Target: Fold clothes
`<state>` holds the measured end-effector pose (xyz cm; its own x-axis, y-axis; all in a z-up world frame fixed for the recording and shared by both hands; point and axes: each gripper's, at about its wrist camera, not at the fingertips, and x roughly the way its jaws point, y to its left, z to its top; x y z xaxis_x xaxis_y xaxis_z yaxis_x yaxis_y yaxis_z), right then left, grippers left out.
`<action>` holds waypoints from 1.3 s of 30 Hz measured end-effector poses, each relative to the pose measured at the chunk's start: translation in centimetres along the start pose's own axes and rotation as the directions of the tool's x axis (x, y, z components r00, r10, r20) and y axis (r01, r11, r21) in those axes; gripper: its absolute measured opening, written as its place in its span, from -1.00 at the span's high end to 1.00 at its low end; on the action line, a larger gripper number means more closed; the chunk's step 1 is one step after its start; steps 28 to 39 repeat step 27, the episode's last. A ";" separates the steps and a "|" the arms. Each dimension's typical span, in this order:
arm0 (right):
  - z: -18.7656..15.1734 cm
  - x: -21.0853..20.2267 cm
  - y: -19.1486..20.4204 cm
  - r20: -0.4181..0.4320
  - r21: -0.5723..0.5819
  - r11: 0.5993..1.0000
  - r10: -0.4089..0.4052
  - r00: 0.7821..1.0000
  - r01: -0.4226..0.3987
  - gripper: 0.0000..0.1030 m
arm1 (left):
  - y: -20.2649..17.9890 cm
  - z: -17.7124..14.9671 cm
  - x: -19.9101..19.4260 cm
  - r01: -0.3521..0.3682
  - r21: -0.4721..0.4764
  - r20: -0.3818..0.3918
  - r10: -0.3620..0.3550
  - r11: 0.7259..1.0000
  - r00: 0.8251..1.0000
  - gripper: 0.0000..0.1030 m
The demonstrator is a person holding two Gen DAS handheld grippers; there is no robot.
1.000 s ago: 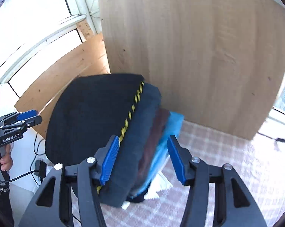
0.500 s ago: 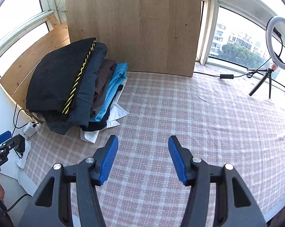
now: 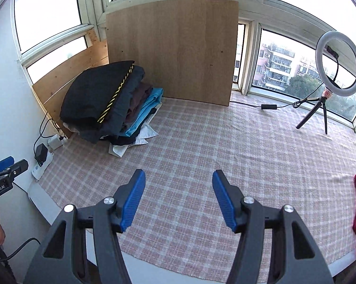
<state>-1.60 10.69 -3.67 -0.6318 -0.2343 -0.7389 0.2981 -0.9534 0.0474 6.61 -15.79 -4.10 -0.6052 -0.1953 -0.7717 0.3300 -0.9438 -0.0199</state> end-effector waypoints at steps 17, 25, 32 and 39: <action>-6.5 -4.9 -8.1 -0.003 0.002 0.999 0.042 0.999 -0.042 -0.13 | -8.0 -5.8 -6.6 -0.016 -0.012 0.046 0.016 1.000 0.999 -0.44; -7.1 -5.6 -9.7 0.006 0.012 0.999 0.050 0.999 -0.050 -0.13 | -8.8 -6.1 -7.7 -0.042 -0.017 0.073 0.043 0.999 0.996 -0.45; -7.2 -5.8 -9.9 0.009 0.015 0.999 0.050 0.999 -0.050 -0.13 | -8.9 -6.2 -7.8 -0.050 -0.018 0.077 0.051 0.999 0.996 -0.45; -7.2 -5.8 -9.9 0.009 0.015 0.999 0.050 0.999 -0.050 -0.13 | -8.9 -6.2 -7.8 -0.050 -0.018 0.077 0.051 0.999 0.996 -0.45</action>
